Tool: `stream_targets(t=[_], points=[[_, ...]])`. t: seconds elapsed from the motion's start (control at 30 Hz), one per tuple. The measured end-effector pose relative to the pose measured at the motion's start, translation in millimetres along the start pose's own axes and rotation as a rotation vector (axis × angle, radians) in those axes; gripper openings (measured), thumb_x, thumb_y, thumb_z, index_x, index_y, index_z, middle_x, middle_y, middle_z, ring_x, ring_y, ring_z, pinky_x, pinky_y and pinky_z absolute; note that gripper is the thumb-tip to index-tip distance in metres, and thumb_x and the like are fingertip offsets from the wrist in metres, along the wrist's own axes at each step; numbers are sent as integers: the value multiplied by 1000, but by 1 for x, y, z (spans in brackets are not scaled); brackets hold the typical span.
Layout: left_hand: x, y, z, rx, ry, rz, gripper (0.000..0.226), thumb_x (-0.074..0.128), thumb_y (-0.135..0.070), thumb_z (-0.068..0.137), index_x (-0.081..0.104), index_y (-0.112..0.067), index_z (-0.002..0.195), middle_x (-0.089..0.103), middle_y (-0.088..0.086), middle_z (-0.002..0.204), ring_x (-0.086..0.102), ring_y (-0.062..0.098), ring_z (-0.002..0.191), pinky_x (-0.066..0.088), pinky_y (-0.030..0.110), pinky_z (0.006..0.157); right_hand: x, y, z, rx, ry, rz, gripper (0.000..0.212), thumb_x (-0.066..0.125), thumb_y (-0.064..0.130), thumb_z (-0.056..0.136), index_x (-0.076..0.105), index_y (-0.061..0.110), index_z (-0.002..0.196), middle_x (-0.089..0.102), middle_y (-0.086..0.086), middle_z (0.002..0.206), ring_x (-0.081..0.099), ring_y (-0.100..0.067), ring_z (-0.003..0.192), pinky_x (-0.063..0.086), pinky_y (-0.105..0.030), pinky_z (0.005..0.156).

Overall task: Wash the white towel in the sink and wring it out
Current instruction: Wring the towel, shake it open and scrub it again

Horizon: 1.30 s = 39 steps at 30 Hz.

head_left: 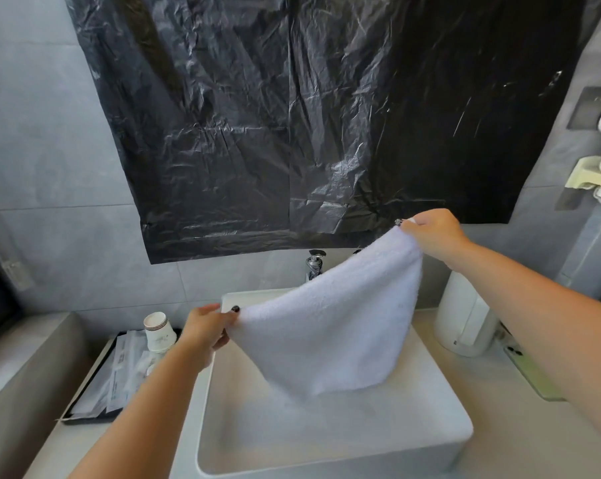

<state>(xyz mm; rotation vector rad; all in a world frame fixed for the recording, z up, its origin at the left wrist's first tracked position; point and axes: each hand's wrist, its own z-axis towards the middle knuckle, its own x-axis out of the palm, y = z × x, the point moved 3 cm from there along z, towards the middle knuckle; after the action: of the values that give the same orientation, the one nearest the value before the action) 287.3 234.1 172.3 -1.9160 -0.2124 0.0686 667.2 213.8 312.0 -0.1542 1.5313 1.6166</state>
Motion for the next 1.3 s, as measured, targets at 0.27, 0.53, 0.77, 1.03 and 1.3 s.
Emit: stream_targets(t=[0.27,0.53,0.77,1.03,1.3], points=[[8,-80,-26,508,28,559,48,89,-16,71,72,-13,115,71,4,101,65,14,86,54,35,88,-21,-18,-2,15,90,263,13,72,17,87,70,6,93,68,-13,100,64,-28,96,51,-40,86],[9,-112,-45,854,-180,802,12,86,-25,75,79,-19,82,69,-7,73,61,5,73,42,15,61,-34,-28,-4,-71,-30,-41,26,73,24,86,67,2,100,66,-12,100,62,-31,95,54,-43,84],[12,-112,-15,778,-136,903,21,81,-28,80,71,-12,89,62,3,99,57,22,98,45,32,76,-12,-44,3,51,-57,124,21,74,28,85,67,9,92,67,-9,95,63,-28,91,57,-44,85],[24,-95,-1,645,-73,506,22,70,-28,90,57,-11,87,66,13,88,62,30,81,56,50,75,2,-48,13,239,-140,511,21,80,27,79,61,24,86,62,4,89,61,-21,92,50,-30,72],[-7,-28,-17,430,138,283,18,66,-19,94,58,-6,86,63,1,67,57,17,67,51,33,66,-2,-100,-48,210,204,615,11,75,7,80,70,-2,86,74,-17,92,71,-32,93,55,-43,91]])
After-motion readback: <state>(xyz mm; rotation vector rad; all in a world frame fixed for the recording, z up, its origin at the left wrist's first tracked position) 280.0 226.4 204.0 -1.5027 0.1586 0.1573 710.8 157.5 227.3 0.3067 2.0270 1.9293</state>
